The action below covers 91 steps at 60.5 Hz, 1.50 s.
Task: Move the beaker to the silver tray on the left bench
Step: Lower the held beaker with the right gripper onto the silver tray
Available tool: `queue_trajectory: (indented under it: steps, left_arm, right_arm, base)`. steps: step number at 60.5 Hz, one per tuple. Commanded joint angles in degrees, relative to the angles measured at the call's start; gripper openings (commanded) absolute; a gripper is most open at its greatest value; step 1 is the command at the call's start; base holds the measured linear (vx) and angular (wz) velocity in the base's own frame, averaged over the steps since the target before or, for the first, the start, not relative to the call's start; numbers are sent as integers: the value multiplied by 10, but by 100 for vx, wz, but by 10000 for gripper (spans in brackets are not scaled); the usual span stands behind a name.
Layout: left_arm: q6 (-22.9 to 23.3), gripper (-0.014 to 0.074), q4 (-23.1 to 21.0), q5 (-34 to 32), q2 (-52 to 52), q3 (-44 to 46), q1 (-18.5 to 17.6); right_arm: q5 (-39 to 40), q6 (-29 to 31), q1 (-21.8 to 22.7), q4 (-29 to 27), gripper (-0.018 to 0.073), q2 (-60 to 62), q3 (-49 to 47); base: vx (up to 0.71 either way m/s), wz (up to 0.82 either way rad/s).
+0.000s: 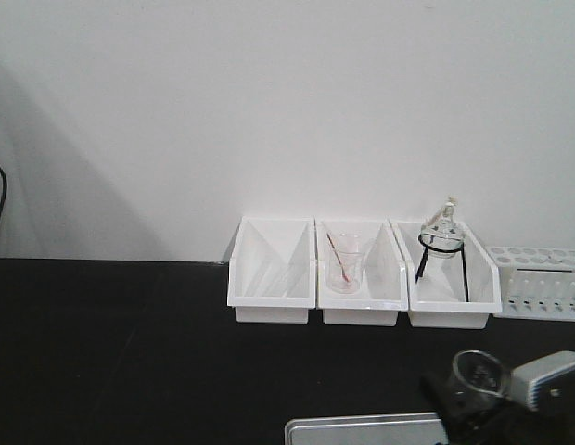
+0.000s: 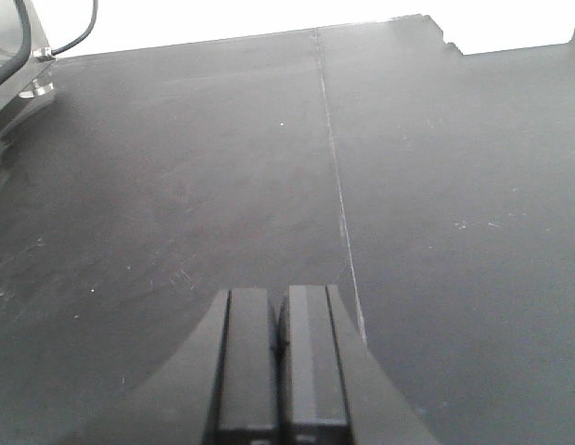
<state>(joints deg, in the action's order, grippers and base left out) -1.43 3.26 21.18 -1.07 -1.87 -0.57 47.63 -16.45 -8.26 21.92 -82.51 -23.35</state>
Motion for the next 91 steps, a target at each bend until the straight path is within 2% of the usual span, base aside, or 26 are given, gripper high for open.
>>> queue_trajectory:
  steps: [1, 6, 24, 44, 54, 66, 79, 84, 88, 91]
  left_arm:
    - [1, 1, -2, -43, -4, -11, -3]
    - [1, 1, -2, -43, -4, -11, -3]
    - [1, 1, -2, -43, -4, -11, -3]
    - [1, 1, -2, -43, -4, -11, -3]
    - [1, 1, -2, -43, -4, -11, -3]
    - [1, 1, -2, -43, -4, -11, -3]
    - [1, 1, -2, -43, -4, -11, -3]
    - [1, 1, -2, -43, -4, -11, -3]
    - [1, 1, -2, -43, -4, -11, -3]
    - [1, 1, -2, -43, -4, -11, -3]
  right_arm:
    - [113, 15, 4, 60, -11, -80, -48]
    - [133, 7, 4, 86, -11, -153, -83]
    - [138, 15, 4, 83, -11, -296, -157]
    - [160, 27, 4, 57, -4, -365, -163]
    - [150, 27, 4, 58, 50, -367, -163]
    - [148, 27, 4, 64, 225, -367, -160]
    - [160, 7, 4, 64, 568, -367, -160]
    - [160, 3, 4, 63, 672, -364, -160]
    - [160, 0, 4, 63, 729, -355, -160]
    - [160, 0, 4, 63, 727, -343, -160]
  base:
    - [0, 0]
    - [0, 0]
    - [0, 0]
    - [0, 0]
    - [0, 0]
    - [0, 0]
    - [0, 0]
    - [0, 0]
    - [0, 0]
    - [0, 0]
